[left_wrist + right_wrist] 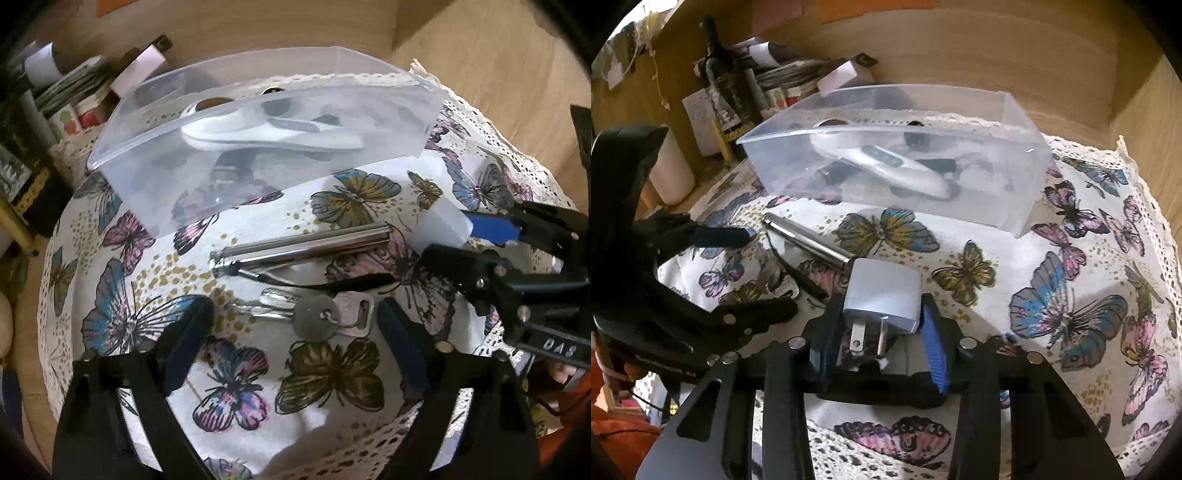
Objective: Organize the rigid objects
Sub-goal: 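Grasp the silver keys with the left gripper while the right gripper grasps the white plug adapter, then carry the keys and plug adapter over the clear box while both grippers open to release, then grasp the metal tube with the left gripper while the right gripper grasps a black part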
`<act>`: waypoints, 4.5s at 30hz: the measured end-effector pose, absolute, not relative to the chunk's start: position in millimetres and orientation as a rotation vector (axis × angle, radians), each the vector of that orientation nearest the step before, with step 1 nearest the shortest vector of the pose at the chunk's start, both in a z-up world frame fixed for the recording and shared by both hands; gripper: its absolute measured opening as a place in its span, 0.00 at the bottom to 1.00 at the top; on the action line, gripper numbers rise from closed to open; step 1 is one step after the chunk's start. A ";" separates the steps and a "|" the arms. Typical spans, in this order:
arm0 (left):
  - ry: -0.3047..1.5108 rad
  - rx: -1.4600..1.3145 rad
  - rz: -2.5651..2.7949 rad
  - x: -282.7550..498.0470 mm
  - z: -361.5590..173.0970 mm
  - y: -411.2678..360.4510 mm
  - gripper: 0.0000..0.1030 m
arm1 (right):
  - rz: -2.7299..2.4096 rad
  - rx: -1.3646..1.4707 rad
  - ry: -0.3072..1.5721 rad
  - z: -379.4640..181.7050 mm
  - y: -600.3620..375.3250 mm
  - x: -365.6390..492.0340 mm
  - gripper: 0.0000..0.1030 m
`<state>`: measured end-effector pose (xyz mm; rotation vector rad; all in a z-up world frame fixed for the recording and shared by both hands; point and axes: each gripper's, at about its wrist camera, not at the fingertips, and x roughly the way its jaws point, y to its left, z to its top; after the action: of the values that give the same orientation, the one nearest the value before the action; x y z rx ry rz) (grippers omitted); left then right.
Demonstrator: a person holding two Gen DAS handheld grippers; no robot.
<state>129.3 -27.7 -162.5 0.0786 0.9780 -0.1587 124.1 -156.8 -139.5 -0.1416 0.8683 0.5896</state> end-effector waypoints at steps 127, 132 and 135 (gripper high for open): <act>0.936 0.113 -0.322 144.1 -154.5 -29.5 0.26 | 0.507 -0.005 0.855 -139.7 -189.3 90.2 0.67; 0.925 0.099 -0.304 133.9 -153.7 -23.0 0.14 | 0.519 -0.028 0.861 -146.3 -178.7 92.3 0.66; 0.915 0.084 -0.281 126.1 -152.9 -18.3 0.14 | 0.542 -0.026 0.859 -145.8 -176.0 94.8 0.49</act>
<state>126.1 -18.3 -152.9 0.0844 0.9148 -0.2814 94.8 -176.0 -145.8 -0.0258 0.8588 0.5417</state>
